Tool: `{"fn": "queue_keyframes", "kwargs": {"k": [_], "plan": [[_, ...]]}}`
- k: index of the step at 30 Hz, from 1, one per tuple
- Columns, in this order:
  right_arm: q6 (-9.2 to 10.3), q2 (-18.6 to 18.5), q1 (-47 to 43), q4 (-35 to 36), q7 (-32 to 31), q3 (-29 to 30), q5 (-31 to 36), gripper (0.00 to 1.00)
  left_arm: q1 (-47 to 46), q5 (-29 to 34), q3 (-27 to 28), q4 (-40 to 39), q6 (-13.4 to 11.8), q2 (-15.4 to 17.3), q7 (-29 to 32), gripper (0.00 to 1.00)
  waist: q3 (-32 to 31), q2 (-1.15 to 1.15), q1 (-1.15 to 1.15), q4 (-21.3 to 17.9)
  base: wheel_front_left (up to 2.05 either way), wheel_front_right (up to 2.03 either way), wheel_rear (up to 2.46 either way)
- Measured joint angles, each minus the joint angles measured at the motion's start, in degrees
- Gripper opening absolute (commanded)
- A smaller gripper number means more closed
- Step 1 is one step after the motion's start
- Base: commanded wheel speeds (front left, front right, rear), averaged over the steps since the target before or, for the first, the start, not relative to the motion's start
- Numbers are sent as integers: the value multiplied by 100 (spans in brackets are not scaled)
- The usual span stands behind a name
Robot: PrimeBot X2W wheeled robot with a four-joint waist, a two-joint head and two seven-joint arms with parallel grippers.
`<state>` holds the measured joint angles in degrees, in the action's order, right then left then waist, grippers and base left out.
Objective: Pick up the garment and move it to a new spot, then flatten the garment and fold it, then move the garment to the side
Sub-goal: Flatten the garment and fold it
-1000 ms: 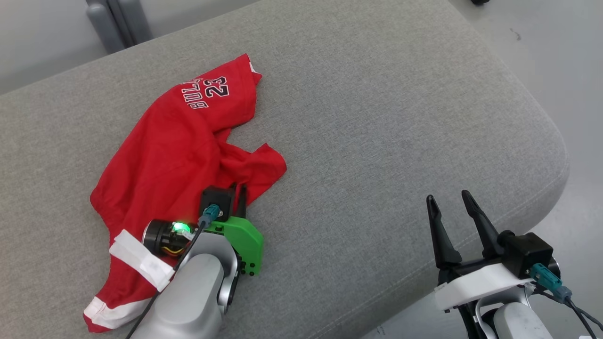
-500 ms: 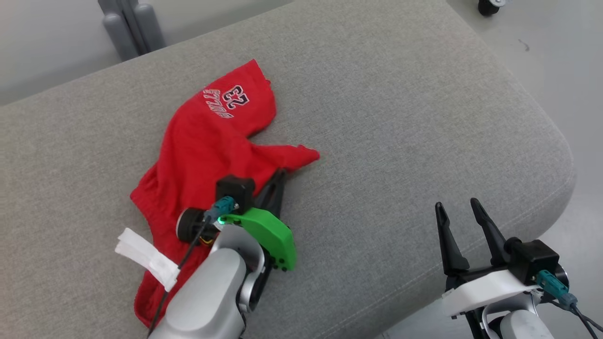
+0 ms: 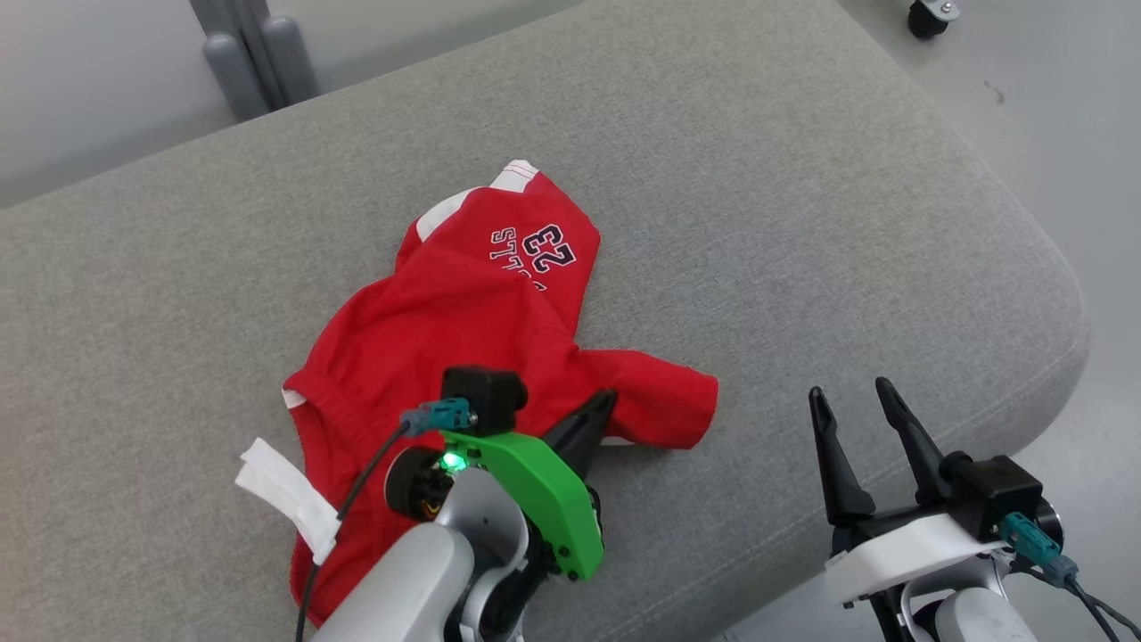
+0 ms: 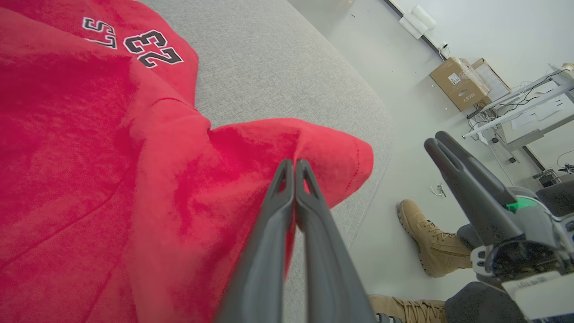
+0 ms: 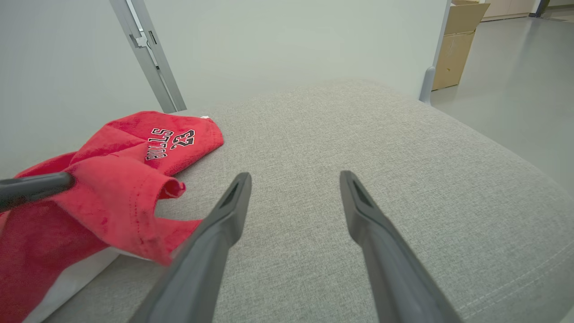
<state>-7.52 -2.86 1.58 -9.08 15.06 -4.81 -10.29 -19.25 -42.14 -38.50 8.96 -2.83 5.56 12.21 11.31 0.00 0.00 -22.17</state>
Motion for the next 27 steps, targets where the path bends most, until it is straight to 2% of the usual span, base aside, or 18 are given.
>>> {"fn": "queue_keyframes", "kwargs": {"k": [4, 9, 14, 15, 16, 18, 23, 27], "plan": [[0, 0, 46, -13, -1, -92, -2, 100, -436, 105, 165, 479, -130, 15, -5, 0, 75, 0, 0, -81, 0, 0, 0], [0, 0, 116, -19, 0, -170, -37, 100, -1158, 391, 377, 1457, -283, 78, -296, 0, 184, 0, 0, -241, 0, 0, 0], [-1, -1, 116, -27, 0, -200, -68, 100, -1761, 560, 403, 2379, -204, 91, -505, 2, 318, 0, 0, -364, 0, 0, 0], [0, 0, 117, -31, 0, -204, -71, 100, -1851, 657, 366, 2530, -167, 114, -580, 12, 335, 0, 0, -381, 0, 0, 0], [0, 0, 117, -37, 0, -202, -71, 100, -1953, 748, 332, 2700, -162, 142, -703, 36, 353, 0, 0, -398, 0, 0, 0], [0, -1, 117, -49, -1, -188, -71, 100, -2117, 865, 277, 3011, -91, 164, -888, 100, 379, 0, 0, -411, 0, 0, 0], [0, -1, 127, -58, -1, -70, -70, 100, -2169, 764, 336, 3342, 132, 22, -1470, 100, 347, 0, 0, -349, 0, 0, 0], [-1, 2, 111, -3, -1, 64, -3, 100, -2141, 706, 563, 3114, 75, -18, -2327, 100, 286, 0, 0, -200, 0, 0, 0]]}}
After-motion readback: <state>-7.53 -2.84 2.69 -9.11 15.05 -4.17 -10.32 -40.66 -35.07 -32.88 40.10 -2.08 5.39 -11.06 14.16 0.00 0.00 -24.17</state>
